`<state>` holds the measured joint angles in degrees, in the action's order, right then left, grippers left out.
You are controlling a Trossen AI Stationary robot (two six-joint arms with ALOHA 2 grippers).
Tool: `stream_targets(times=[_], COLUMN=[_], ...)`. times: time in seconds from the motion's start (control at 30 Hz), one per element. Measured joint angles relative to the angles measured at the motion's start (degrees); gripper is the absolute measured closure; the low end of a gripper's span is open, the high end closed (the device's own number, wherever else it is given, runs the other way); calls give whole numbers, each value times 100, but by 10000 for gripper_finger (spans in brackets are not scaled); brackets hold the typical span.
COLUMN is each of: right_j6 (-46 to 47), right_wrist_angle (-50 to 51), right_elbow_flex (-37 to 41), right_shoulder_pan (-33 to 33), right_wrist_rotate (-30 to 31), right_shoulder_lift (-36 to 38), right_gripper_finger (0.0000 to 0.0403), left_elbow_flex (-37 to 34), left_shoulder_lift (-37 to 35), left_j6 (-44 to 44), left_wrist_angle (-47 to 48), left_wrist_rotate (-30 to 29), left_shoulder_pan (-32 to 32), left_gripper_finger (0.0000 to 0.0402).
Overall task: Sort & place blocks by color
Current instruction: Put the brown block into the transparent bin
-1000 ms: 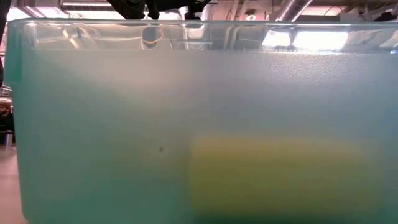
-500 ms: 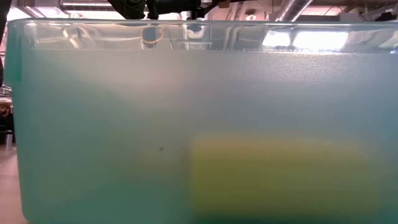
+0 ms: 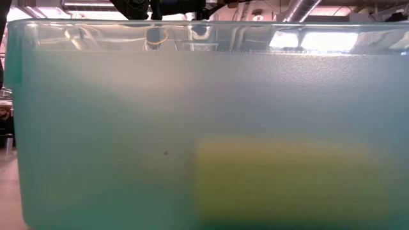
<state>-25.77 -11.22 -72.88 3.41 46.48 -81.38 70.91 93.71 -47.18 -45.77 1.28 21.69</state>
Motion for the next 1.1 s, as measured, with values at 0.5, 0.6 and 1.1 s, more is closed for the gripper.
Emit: stream_targets(times=[0.5,0.6,1.1], right_j6=[3509,4038,4121], right_wrist_angle=[6258,7620,6687], right_elbow_flex=[-2,7,1202], right_shoulder_pan=[1155,2018,4782], right_wrist_rotate=[-1268,-1401,-3139], right_shoulder_lift=[1346,1280,-11], right_gripper_finger=[286,280,276], left_elbow_flex=[4,7,4], left_shoulder_lift=[-875,-1274,-2100], left_j6=[1525,2597,4853], left_wrist_angle=[3316,4800,8386], left_wrist_rotate=[2420,1993,-518], left_shoulder_pan=[1368,1471,1147], left_gripper_finger=[96,100,120])
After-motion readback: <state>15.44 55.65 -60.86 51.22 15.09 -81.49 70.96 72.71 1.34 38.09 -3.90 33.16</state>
